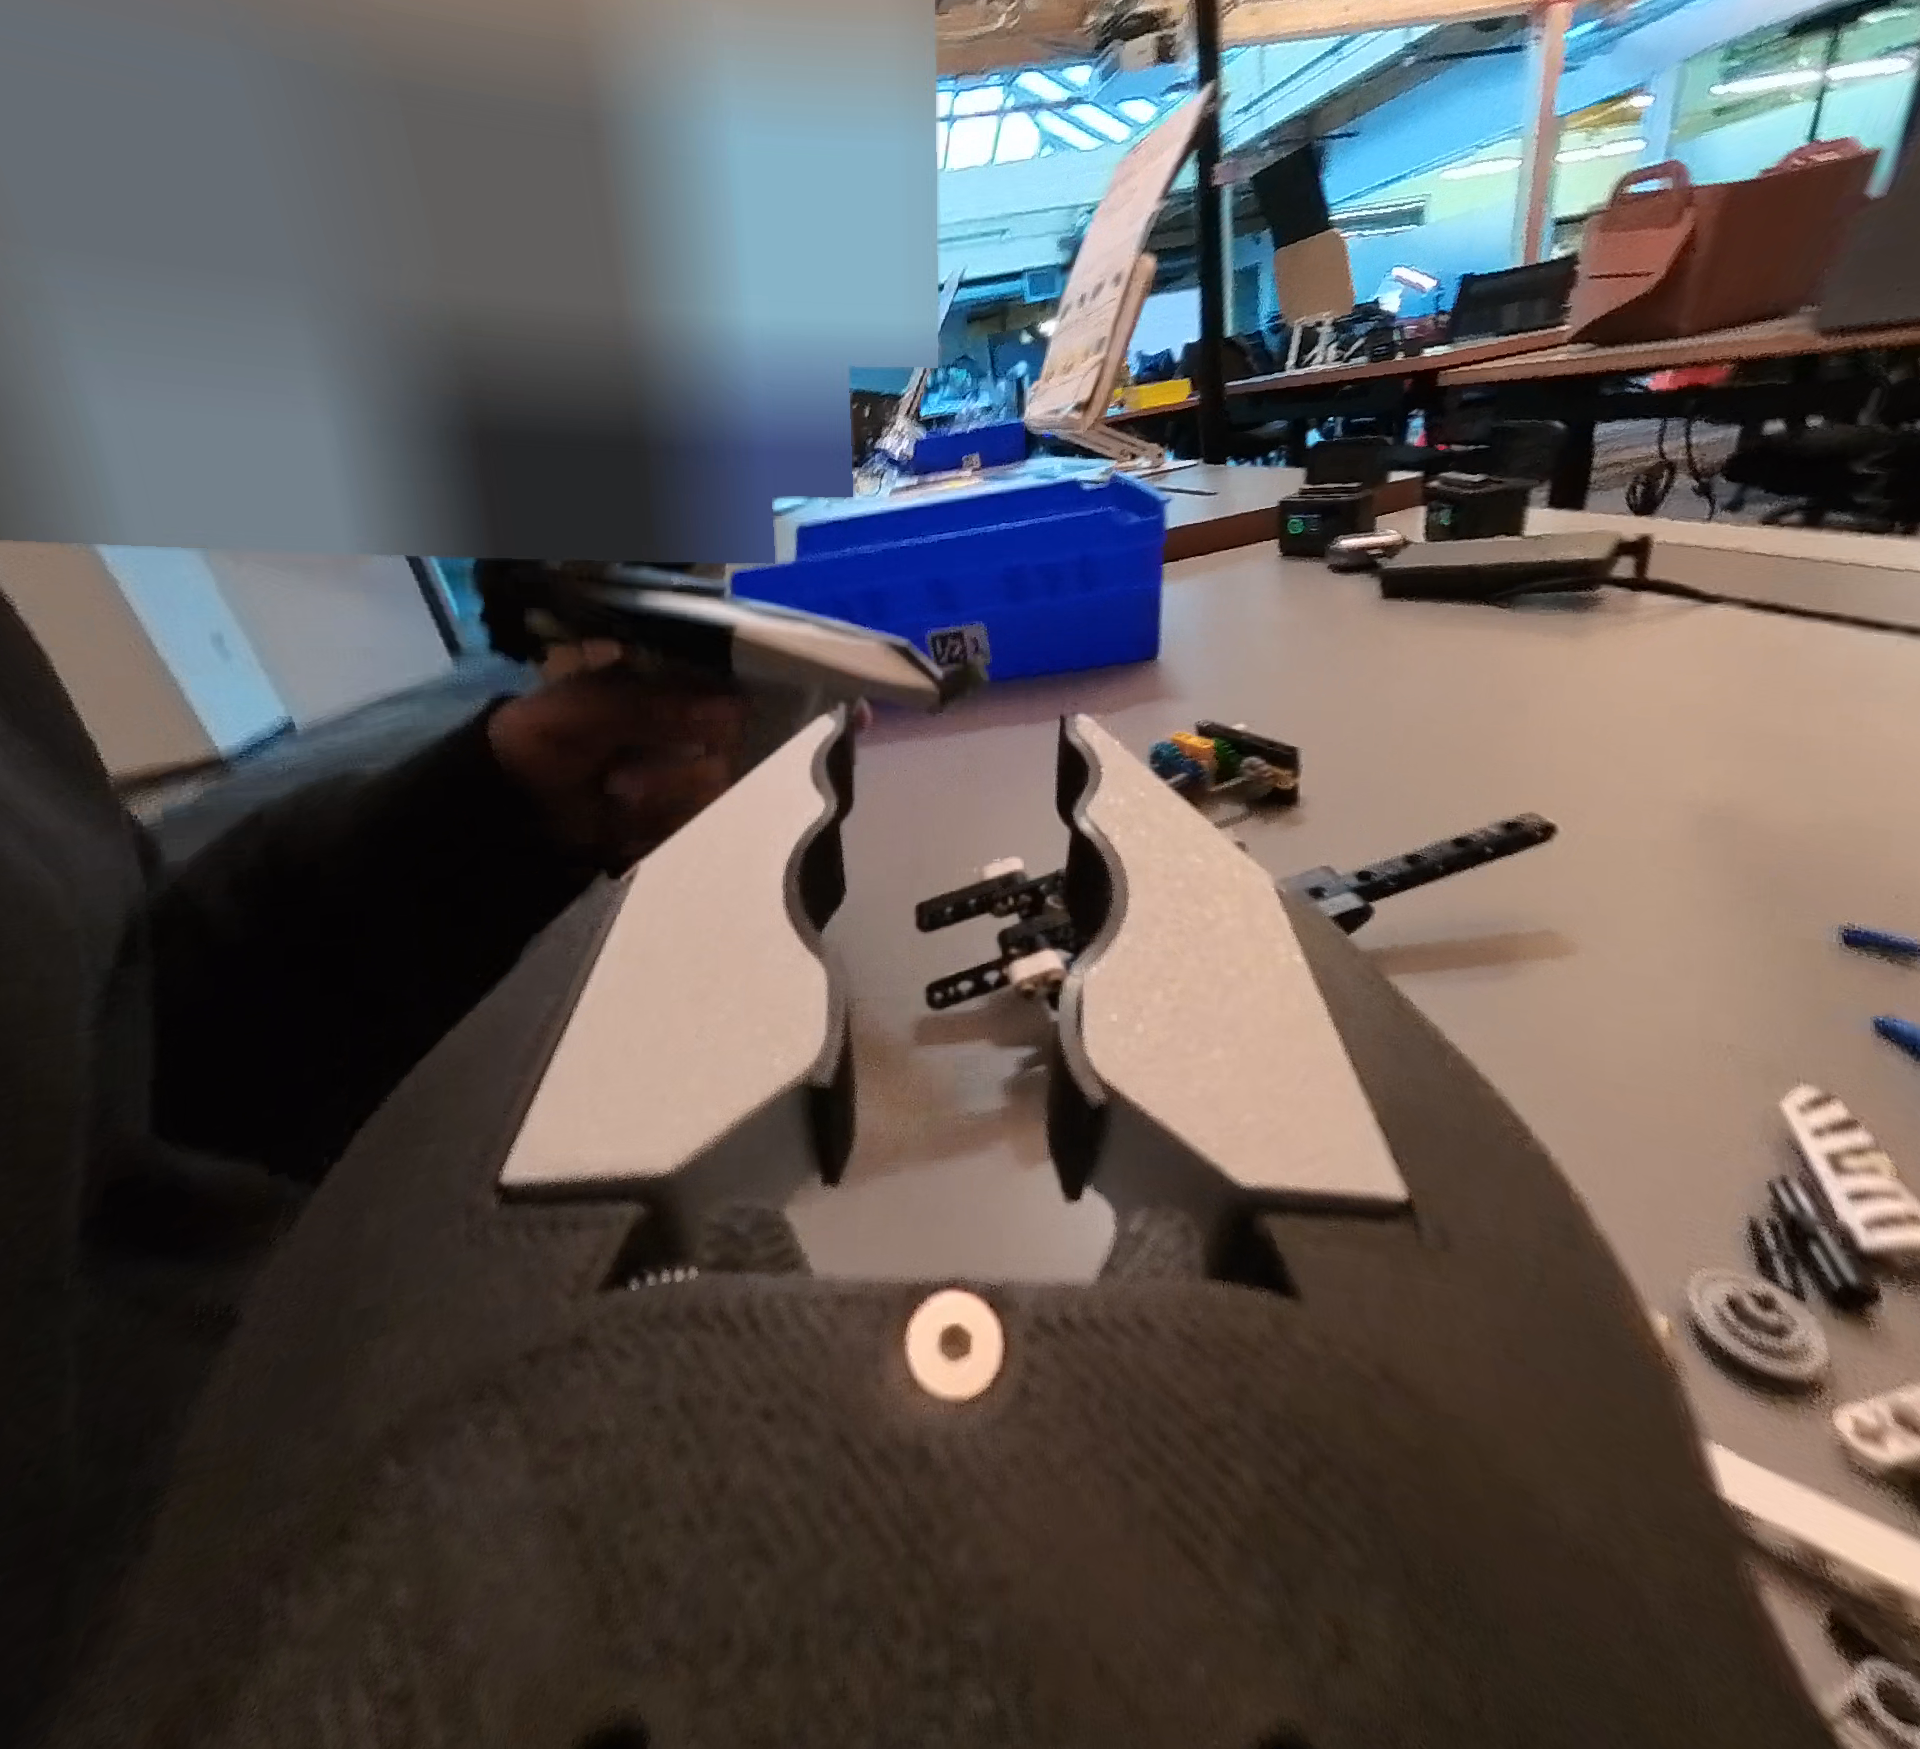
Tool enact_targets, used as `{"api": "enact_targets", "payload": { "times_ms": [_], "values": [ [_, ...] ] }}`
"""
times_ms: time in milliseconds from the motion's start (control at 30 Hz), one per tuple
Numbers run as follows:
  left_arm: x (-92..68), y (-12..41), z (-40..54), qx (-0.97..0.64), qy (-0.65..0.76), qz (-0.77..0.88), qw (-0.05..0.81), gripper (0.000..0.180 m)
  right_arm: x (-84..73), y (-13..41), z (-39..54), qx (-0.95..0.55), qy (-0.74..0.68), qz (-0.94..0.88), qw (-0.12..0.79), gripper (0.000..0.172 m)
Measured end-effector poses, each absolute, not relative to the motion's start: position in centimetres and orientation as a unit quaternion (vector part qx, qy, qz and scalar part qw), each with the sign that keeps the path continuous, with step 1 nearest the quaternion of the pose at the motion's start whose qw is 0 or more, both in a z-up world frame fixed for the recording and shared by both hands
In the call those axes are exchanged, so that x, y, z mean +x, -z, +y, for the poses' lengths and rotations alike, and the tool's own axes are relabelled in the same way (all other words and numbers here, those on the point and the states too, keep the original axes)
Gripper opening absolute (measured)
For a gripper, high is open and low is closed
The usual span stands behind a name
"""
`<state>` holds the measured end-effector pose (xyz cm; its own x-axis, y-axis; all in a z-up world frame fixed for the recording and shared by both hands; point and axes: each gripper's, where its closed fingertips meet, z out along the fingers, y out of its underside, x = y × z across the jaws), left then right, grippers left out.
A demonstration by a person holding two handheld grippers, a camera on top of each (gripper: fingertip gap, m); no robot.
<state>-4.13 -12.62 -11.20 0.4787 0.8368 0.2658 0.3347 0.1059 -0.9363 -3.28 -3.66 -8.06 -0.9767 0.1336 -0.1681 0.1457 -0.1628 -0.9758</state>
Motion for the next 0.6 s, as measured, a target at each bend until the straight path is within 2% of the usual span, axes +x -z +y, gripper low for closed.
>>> {"api": "enact_targets", "payload": {
  "times_ms": [100,167,267,333,433,533,600],
  "values": [
    [-2.8,8.3,-9.4,-0.54,-0.042,-0.447,0.712,0.005,-1.5,9.0,-5.0,0.043,0.725,0.685,-0.061,0.043],
    [-2.1,7.1,-7.8,-0.48,0.063,-0.433,0.76,0.005,-0.9,9.5,-5.4,0.006,0.704,0.697,-0.137,0.044],
    [-1.9,8.2,-5.7,-0.471,0.12,-0.44,0.755,0.005,-1.1,8.8,-5.0,-0.012,0.697,0.672,-0.249,0.037],
    [-1.7,8.8,-4.7,-0.481,0.136,-0.44,0.746,0.005,-1.3,8.3,-4.6,-0.01,0.698,0.656,-0.287,0.039],
    [-1.3,8.6,-3.6,-0.479,0.158,-0.43,0.749,0.005,-1.0,8.9,-4.8,-0.018,0.689,0.668,-0.281,0.042],
    [-0.9,8.8,-3.0,-0.494,0.161,-0.423,0.743,0.004,-1.1,8.7,-4.6,-0.012,0.691,0.664,-0.286,0.024],
    [-0.7,8.5,-2.9,-0.493,0.166,-0.414,0.747,0.004,-1.0,8.3,-4.3,-0.014,0.698,0.657,-0.284,0.02]
  ]
}}
